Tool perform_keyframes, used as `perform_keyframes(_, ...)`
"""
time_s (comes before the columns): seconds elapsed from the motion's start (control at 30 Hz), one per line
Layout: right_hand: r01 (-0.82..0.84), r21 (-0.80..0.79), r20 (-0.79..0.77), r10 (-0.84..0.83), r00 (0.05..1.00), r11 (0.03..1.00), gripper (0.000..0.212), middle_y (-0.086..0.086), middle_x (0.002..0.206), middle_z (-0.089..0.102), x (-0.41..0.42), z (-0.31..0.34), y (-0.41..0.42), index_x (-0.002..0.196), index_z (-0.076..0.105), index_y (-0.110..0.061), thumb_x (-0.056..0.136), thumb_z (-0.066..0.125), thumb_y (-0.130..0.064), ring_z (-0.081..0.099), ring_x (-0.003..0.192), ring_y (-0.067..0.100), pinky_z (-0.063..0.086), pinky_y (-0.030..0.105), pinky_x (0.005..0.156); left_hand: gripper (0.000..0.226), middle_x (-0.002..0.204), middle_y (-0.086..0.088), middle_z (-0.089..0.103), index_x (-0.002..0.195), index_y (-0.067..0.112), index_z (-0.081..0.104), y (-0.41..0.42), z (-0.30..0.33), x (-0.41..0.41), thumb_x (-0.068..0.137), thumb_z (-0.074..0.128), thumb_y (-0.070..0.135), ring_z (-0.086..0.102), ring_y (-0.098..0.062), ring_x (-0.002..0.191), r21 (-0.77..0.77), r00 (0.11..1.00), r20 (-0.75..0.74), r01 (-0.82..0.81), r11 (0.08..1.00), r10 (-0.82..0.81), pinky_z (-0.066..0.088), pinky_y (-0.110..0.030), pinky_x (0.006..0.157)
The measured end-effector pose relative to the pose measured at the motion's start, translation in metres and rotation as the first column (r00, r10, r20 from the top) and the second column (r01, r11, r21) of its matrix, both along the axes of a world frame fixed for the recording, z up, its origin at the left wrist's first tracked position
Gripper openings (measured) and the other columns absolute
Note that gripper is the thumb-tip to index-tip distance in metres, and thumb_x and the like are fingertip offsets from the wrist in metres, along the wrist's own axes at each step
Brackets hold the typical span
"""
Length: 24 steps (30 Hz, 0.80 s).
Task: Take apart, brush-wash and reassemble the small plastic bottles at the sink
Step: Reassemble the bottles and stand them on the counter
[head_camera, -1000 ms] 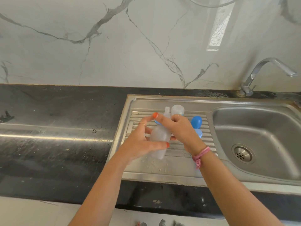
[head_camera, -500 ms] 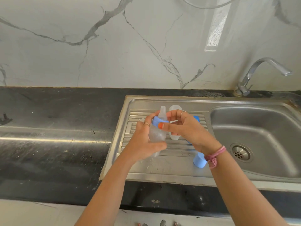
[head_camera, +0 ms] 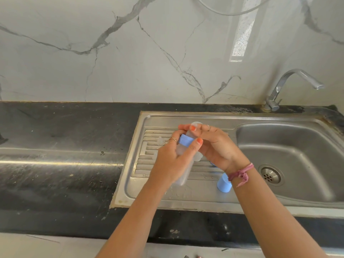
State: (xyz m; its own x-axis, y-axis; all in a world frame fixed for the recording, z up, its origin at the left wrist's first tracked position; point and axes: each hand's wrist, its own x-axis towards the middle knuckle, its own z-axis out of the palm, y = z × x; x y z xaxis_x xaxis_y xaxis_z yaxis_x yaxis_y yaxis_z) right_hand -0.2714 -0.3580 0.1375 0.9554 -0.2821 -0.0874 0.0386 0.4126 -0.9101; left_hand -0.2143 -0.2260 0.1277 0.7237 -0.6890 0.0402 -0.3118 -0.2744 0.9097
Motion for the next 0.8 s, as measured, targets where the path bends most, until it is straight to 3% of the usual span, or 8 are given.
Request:
perform_keyframes(0.1,0.100,0.097,0.083,-0.108,0.991,0.990,0.024,0.006,0.104,0.071,0.002,-0.002,0.015,0.103,0.068,-0.004,0.088,0.058,-0.020,0.066,0.095,0.019,0.055,0.032,0.086,0.036,0.085,0.014,0.068,0.111,0.040,0.056,-0.001,0.003,-0.003,0.082,0.054,0.061,0.063,0.003,0.076,-0.097,0.999,-0.035,-0.042,0.994,0.039,0.046,-0.010,0.060)
perform_keyframes(0.27,0.195,0.099,0.162,-0.209,0.964,0.976,0.019,0.002,0.101,0.073,0.001,-0.001,0.025,0.083,0.076,-0.020,0.087,0.058,-0.021,0.066,0.089,0.014,0.052,0.034,0.087,0.036,0.089,0.015,0.069,0.107,0.033,0.061,-0.003,0.004,-0.005,0.083,0.057,0.060,0.063,0.000,0.077,-0.188,0.995,-0.094,-0.036,0.982,0.018,0.047,-0.011,0.063)
perform_keyframes(0.4,0.200,0.109,0.140,-0.214,0.967,0.974,0.016,0.005,0.102,0.072,0.000,-0.001,0.024,0.095,0.071,-0.010,0.089,0.058,-0.017,0.067,0.089,0.015,0.055,0.033,0.086,0.036,0.090,0.021,0.068,0.106,0.038,0.060,-0.004,0.002,-0.007,0.078,0.053,0.060,0.064,0.003,0.080,-0.203,0.993,-0.114,-0.044,0.978,0.021,0.049,-0.011,0.065)
perform_keyframes(0.63,0.107,0.075,0.011,-0.108,0.994,0.991,0.027,0.011,0.109,0.072,-0.001,0.003,0.012,0.104,0.069,-0.004,0.082,0.063,-0.019,0.068,0.098,0.020,0.055,0.033,0.090,0.024,0.085,0.021,0.067,0.099,0.045,0.053,-0.001,0.001,0.000,0.079,0.055,0.059,0.064,0.004,0.075,-0.129,0.998,-0.067,0.012,0.992,-0.020,0.049,-0.010,0.062)
perform_keyframes(0.73,-0.007,0.030,0.023,0.006,1.000,1.000,0.040,0.012,0.121,0.067,-0.008,0.004,-0.002,0.123,0.060,-0.003,0.089,0.057,-0.024,0.065,0.108,0.023,0.055,0.032,0.089,0.023,0.087,0.019,0.068,0.101,0.042,0.052,0.000,-0.004,0.006,0.083,0.065,0.051,0.065,0.000,0.075,-0.105,0.995,-0.094,0.031,0.994,-0.041,0.051,-0.017,0.063)
perform_keyframes(0.8,-0.088,-0.001,0.027,0.088,0.996,0.996,0.043,0.013,0.129,0.062,-0.014,0.001,-0.011,0.133,0.052,-0.003,0.092,0.056,-0.013,0.063,0.112,0.023,0.054,0.028,0.086,0.033,0.091,0.019,0.068,0.105,0.042,0.051,0.000,-0.006,0.010,0.081,0.073,0.045,0.065,0.000,0.079,-0.088,0.993,-0.108,0.038,0.995,-0.048,0.050,-0.017,0.065)
